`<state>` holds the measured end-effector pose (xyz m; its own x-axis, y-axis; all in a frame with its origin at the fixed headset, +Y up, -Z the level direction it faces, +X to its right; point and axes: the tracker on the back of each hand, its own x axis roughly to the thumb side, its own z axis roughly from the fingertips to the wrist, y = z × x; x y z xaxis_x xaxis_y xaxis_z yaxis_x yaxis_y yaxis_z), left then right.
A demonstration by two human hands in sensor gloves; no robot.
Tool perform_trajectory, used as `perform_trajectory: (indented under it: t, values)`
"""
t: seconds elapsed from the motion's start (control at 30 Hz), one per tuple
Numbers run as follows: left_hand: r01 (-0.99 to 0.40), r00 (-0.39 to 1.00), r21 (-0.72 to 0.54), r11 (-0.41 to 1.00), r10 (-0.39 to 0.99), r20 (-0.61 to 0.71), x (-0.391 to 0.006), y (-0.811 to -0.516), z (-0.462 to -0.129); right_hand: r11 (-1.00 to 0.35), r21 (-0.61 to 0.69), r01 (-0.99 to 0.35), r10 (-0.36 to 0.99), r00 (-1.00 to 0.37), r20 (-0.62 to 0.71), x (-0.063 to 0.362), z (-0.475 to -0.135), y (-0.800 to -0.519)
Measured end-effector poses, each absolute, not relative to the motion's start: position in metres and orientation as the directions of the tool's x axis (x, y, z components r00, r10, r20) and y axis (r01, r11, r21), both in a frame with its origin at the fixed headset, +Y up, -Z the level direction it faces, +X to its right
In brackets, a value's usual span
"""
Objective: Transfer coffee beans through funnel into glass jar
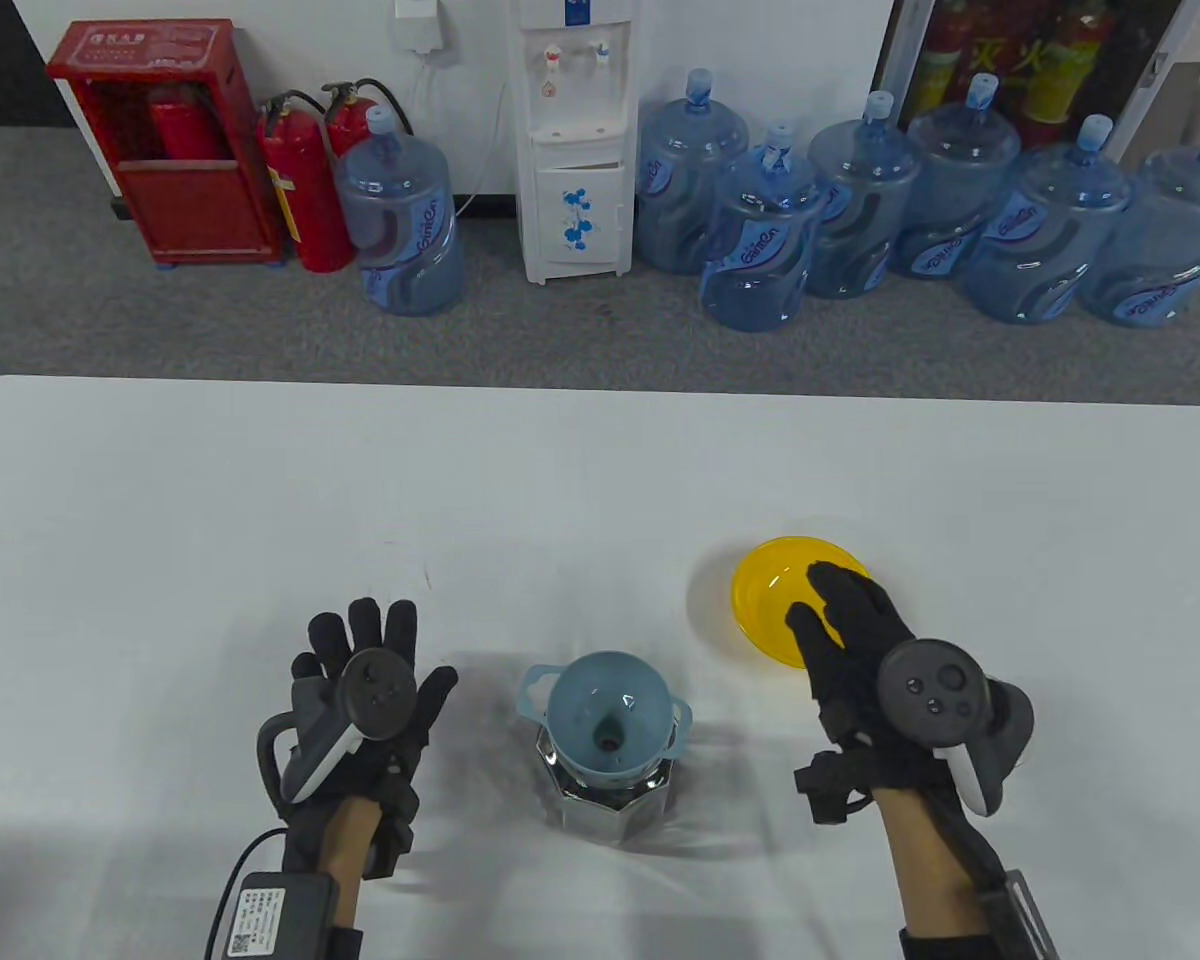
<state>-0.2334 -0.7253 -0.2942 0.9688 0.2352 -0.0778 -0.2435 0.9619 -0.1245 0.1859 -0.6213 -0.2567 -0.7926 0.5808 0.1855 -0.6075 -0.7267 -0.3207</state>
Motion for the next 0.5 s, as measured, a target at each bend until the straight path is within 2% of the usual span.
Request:
perform_trajectory:
  t: [0.1, 0.23, 0.33, 0.5]
  values:
    - [-0.241, 0.970, -0.131, 0.962, 0.232, -0.075, -0.233, -0.726, -0.294, -0.752, -0.315, -0.579, 0.481, -0.809, 0.337, 0.158, -0.232, -0.610]
    - [-0.238, 0.970, -0.134, 0.962, 0.231, -0.071, -0.232, -0.726, -0.294, -0.870, -0.252, -0.424, 0.236, -0.807, 0.541, 0.113, -0.205, -0.616]
    - [-0.242, 0.970, -0.135, 0.961, 0.235, -0.069, -0.231, -0.727, -0.293, -0.918, -0.255, -0.305, 0.103, -0.802, 0.588, 0.090, -0.194, -0.624]
    - [-0.242, 0.970, -0.145, 0.959, 0.235, -0.064, -0.230, -0.727, -0.293, -0.950, -0.238, -0.203, 0.018, -0.796, 0.605, 0.068, -0.191, -0.632]
